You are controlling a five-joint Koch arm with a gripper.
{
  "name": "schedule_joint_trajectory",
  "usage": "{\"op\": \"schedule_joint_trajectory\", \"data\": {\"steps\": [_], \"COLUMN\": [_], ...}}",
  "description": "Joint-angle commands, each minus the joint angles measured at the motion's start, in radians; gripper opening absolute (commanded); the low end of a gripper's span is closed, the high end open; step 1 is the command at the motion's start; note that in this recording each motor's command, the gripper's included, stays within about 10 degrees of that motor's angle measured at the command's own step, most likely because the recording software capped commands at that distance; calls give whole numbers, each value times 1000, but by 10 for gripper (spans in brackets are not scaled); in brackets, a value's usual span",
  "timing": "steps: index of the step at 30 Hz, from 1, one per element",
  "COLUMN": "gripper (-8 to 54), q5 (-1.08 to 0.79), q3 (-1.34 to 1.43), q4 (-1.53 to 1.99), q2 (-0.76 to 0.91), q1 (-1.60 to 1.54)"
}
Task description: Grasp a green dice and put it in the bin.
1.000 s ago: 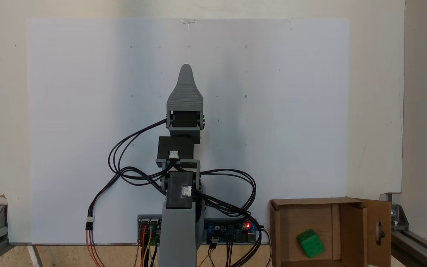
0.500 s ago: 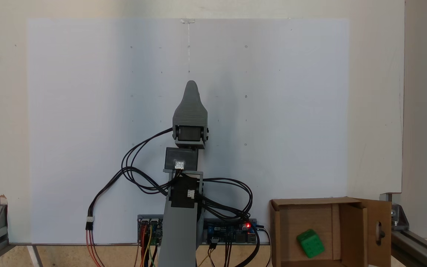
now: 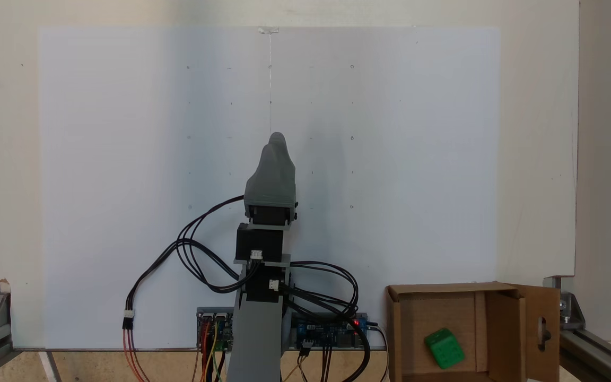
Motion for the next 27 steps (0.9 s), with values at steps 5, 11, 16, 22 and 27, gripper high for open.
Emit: {"op": "schedule_joint_trajectory", "data": {"steps": [5, 11, 16, 22, 27], "gripper": [433, 438, 439, 443, 444], "q5": [-41, -46, -43, -43, -41], "q3": [91, 97, 97, 97, 97], "q4": [-127, -132, -115, -112, -112], "q2": [110, 109, 106, 106, 106], "q1": [-2, 6, 5, 0, -8]}}
